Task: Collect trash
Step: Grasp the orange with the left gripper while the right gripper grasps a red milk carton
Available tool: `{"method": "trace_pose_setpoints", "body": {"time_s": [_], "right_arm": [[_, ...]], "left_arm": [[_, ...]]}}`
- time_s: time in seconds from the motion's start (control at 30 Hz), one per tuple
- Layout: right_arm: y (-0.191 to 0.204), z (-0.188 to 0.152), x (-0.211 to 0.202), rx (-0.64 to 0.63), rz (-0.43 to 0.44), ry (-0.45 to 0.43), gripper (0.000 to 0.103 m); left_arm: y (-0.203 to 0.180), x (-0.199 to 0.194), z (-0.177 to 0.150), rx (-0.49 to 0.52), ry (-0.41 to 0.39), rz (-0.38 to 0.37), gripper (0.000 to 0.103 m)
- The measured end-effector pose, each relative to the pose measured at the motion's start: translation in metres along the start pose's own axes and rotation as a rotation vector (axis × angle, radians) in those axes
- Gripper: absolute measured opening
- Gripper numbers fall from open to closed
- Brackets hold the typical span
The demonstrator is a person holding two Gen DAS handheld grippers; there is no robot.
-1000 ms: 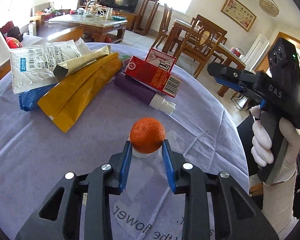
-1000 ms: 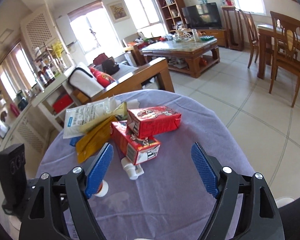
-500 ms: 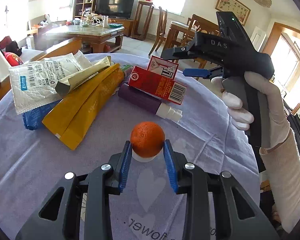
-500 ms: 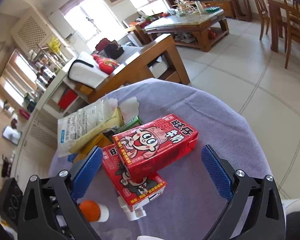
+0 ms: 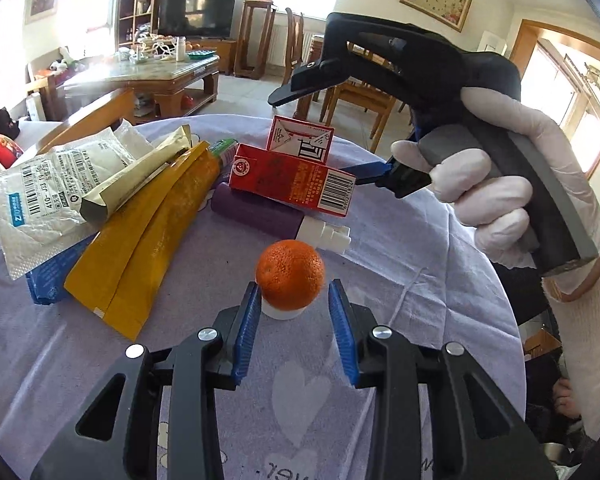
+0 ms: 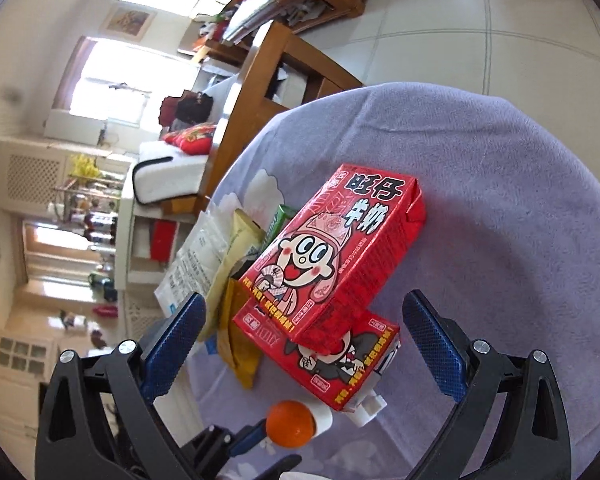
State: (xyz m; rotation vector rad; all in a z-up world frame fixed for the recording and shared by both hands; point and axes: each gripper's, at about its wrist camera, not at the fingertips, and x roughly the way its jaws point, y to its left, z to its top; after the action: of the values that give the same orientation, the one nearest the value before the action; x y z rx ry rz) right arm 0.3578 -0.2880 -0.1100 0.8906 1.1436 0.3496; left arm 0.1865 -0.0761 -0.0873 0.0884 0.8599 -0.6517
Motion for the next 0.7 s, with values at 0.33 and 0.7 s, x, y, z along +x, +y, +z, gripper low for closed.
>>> {"method": "trace_pose_setpoints", "body": {"time_s": [0.33, 0.7], "right_arm": [[-0.018, -0.003, 0.014, 0.008, 0.149, -0.003, 0.041], [0.004, -0.025, -0.033, -0.155, 0.16, -0.154, 0.036]], "left_arm": [[0.001, -0.005, -0.005, 0.045, -0.026, 0.005, 0.036], [-0.011, 0.012, 0.01, 0.09, -0.035, 0.089, 0.04]]}}
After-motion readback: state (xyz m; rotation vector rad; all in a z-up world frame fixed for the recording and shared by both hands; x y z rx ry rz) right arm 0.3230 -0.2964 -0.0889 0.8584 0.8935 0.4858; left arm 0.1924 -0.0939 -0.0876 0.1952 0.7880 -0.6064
